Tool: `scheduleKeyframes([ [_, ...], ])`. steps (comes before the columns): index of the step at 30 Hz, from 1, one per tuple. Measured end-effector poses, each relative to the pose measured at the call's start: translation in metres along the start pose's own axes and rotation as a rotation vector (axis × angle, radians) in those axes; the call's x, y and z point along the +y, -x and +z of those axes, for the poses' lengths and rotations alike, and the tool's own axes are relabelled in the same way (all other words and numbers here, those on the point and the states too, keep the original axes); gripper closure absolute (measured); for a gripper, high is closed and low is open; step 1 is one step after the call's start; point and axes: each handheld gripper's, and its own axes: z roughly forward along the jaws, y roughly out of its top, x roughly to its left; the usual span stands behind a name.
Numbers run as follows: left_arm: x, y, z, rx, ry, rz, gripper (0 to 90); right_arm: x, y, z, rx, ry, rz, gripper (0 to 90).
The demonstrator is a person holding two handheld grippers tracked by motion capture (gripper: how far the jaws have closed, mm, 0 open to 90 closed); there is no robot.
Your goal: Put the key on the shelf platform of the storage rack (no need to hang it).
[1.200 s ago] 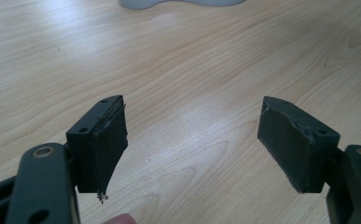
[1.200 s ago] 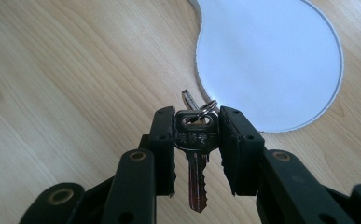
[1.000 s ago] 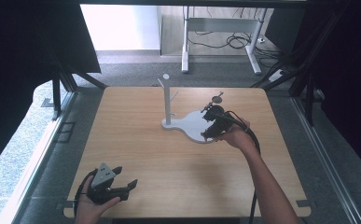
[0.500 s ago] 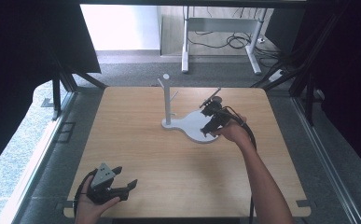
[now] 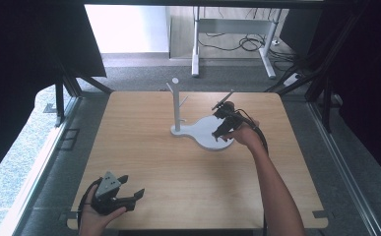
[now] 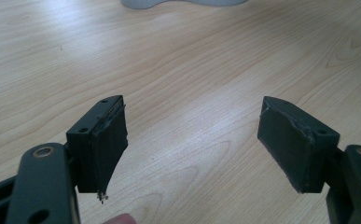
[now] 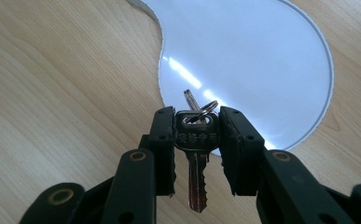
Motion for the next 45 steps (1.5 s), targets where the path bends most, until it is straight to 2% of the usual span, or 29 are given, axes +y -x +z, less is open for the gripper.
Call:
scheduleKeyframes([
  [15, 0.0, -0.001, -0.001, -0.001, 0.003, -0.004, 24.2, 0.015, 0.008, 0.001, -0.019, 0.001, 0.009, 68.1],
  [26, -0.002, -0.004, 0.001, 0.005, -0.003, -0.01, 24.2, 0.033, 0.018, 0.006, -0.041, -0.006, 0.011, 68.1],
  [32, -0.001, -0.004, -0.001, 0.004, 0.001, -0.01, 24.3, 0.038, 0.021, 0.016, -0.041, -0.016, 0.027, 68.1],
  [45, 0.0, 0.0, -0.001, -0.001, 0.005, -0.005, 24.2, 0.034, 0.026, 0.037, -0.035, -0.037, 0.051, 68.1],
])
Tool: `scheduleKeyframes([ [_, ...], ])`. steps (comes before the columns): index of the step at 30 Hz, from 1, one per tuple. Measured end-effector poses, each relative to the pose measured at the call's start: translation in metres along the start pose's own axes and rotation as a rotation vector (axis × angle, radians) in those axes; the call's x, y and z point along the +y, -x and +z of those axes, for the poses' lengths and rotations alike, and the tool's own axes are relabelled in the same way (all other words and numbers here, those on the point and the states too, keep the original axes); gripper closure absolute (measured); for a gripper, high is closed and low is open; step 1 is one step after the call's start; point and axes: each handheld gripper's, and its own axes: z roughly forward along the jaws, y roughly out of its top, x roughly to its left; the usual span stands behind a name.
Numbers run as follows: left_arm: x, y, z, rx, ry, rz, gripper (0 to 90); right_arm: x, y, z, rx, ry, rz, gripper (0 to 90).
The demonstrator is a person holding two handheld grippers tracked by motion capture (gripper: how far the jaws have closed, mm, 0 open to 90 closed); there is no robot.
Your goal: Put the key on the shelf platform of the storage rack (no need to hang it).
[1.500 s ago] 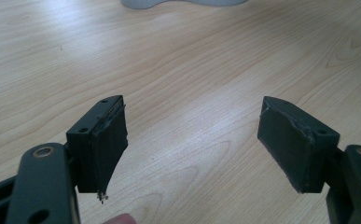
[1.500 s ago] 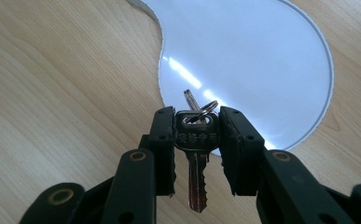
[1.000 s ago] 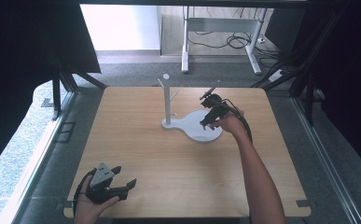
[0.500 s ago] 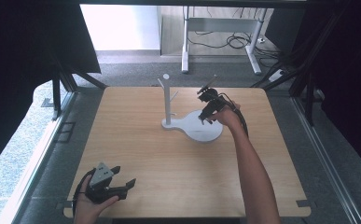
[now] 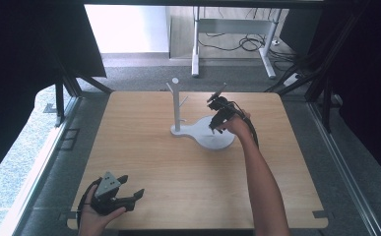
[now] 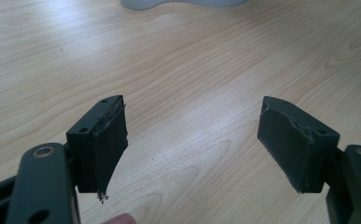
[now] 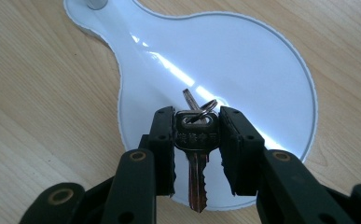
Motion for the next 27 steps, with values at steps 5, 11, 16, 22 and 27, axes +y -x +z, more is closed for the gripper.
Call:
scheduleKeyframes([
  [5, 0.0, 0.0, 0.0, -0.001, -0.001, 0.003, 24.2, -0.002, 0.002, 0.006, 0.0, -0.004, 0.009, 68.1],
  [11, 0.0, 0.0, 0.0, -0.001, 0.001, 0.003, 24.2, -0.004, 0.002, 0.014, 0.001, -0.012, 0.019, 68.1],
  [16, 0.0, -0.001, -0.001, 0.0, 0.001, 0.002, 24.2, -0.005, 0.003, 0.022, -0.001, -0.021, 0.018, 68.1],
  [22, 0.0, -0.001, 0.0, -0.002, -0.001, 0.003, 24.2, -0.007, 0.001, 0.033, 0.003, -0.028, 0.026, 68.1],
  [27, 0.0, -0.001, 0.0, -0.001, -0.001, 0.003, 24.2, -0.009, 0.002, 0.04, 0.004, -0.037, 0.032, 68.2],
])
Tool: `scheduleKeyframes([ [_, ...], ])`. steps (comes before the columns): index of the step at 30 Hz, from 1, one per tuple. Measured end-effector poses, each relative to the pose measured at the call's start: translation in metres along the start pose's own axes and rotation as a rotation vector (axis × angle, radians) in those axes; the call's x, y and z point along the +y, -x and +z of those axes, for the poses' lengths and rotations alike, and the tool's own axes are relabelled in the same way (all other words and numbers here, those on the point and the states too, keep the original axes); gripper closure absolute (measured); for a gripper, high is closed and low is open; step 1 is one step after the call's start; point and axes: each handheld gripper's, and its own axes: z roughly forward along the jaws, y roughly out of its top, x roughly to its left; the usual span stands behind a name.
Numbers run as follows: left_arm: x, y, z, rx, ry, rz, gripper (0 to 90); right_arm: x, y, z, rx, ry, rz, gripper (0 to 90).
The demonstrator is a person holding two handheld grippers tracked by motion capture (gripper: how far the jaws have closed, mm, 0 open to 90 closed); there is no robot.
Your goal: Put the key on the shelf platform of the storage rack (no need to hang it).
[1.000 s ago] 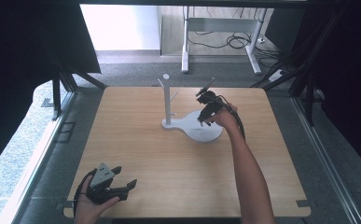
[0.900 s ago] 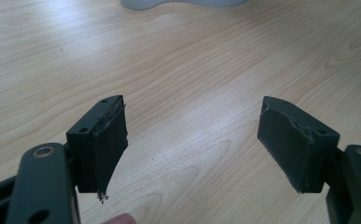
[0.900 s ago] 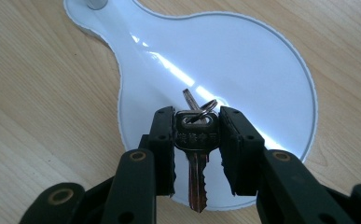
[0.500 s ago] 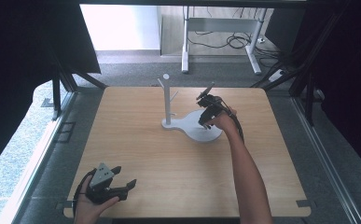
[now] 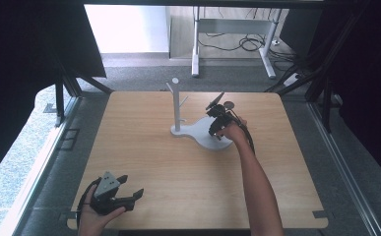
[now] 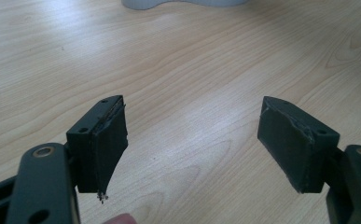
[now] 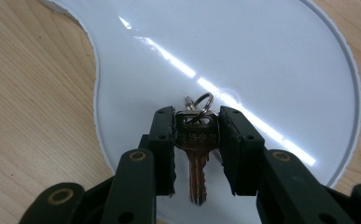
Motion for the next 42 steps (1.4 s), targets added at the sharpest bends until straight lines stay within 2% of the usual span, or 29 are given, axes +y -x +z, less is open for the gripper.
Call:
scheduleKeyframes([
  [11, -0.001, -0.002, 0.0, 0.002, 0.0, -0.006, 24.2, -0.003, 0.0, 0.009, -0.017, -0.015, -0.002, 67.5],
  [13, -0.001, -0.002, 0.001, 0.001, -0.005, -0.006, 24.2, -0.002, 0.0, 0.009, -0.013, -0.003, 0.003, 61.2],
  [17, -0.001, -0.002, 0.002, -0.001, -0.007, -0.007, 24.2, -0.001, -0.002, 0.002, -0.025, 0.036, 0.011, 50.9],
  [21, -0.001, -0.002, 0.001, -0.001, -0.005, -0.008, 24.2, -0.001, -0.004, -0.01, -0.048, 0.078, 0.005, 46.5],
  [26, -0.001, -0.003, 0.0, 0.001, -0.001, -0.007, 24.2, -0.006, -0.007, -0.022, -0.046, 0.109, -0.004, 44.1],
  [34, 0.0, -0.004, -0.001, 0.005, 0.001, -0.007, 24.2, -0.025, -0.014, -0.038, -0.024, 0.157, -0.033, 44.4],
  [42, 0.0, -0.001, -0.001, 0.009, 0.001, -0.002, 24.2, -0.056, -0.025, -0.049, 0.03, 0.217, -0.071, 44.6],
])
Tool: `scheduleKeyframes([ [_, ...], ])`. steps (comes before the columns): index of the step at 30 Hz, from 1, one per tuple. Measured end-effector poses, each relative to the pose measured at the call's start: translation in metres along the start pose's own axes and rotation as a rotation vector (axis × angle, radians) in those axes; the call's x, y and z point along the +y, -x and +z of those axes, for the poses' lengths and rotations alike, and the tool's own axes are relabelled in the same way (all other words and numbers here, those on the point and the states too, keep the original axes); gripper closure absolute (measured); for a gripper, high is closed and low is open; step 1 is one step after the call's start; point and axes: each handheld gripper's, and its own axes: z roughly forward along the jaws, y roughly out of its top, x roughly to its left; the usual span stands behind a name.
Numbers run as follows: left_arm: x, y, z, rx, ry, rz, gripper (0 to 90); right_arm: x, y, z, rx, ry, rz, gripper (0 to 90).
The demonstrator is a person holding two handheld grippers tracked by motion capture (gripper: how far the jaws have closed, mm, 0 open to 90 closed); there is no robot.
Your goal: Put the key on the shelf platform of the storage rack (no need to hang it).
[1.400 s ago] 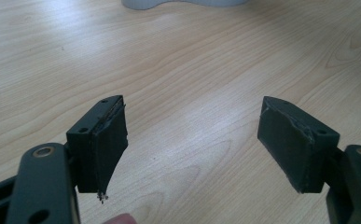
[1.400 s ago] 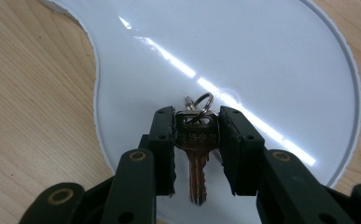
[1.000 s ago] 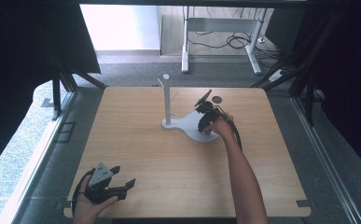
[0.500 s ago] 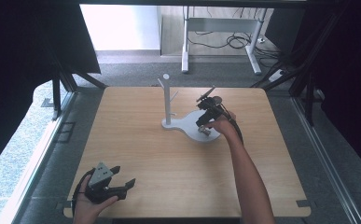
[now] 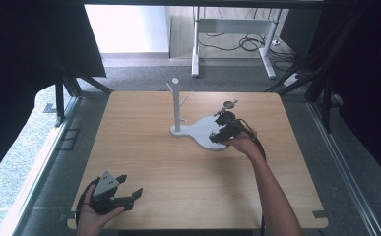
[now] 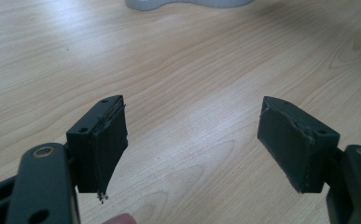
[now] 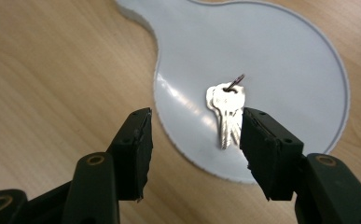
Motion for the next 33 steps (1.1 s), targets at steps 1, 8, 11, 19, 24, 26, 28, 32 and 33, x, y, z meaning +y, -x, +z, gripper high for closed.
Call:
scheduleKeyframes([
  [1, 0.0, 0.0, 0.0, 0.0, 0.0, 0.0, 24.2, -0.004, -0.002, -0.002, 0.004, 0.007, -0.002, 44.6],
  [8, -0.001, 0.001, 0.003, 0.0, -0.01, 0.003, 24.2, -0.037, -0.013, -0.007, 0.034, 0.036, -0.015, 44.5],
  [11, -0.001, 0.002, 0.004, -0.001, -0.01, 0.002, 24.2, -0.052, -0.017, -0.011, 0.049, 0.056, -0.018, 44.4],
  [19, -0.002, 0.003, 0.007, -0.008, -0.021, 0.006, 24.1, -0.098, -0.024, -0.021, 0.064, 0.098, -0.002, 44.3],
  [24, -0.002, 0.005, 0.008, -0.01, -0.024, 0.009, 24.0, -0.123, -0.028, -0.03, 0.061, 0.127, 0.011, 44.4],
  [26, -0.001, 0.005, 0.008, -0.009, -0.025, 0.01, 24.0, -0.134, -0.03, -0.034, 0.06, 0.142, 0.014, 45.3],
  [28, -0.002, 0.006, 0.009, -0.011, -0.025, 0.011, 24.0, -0.146, -0.032, -0.035, 0.058, 0.156, 0.023, 46.3],
  [32, -0.002, 0.007, 0.011, -0.012, -0.032, 0.015, 24.0, -0.164, -0.034, -0.032, 0.063, 0.172, 0.044, 47.2],
  [33, -0.002, 0.007, 0.011, -0.012, -0.033, 0.016, 24.0, -0.166, -0.034, -0.03, 0.065, 0.165, 0.04, 47.1],
])
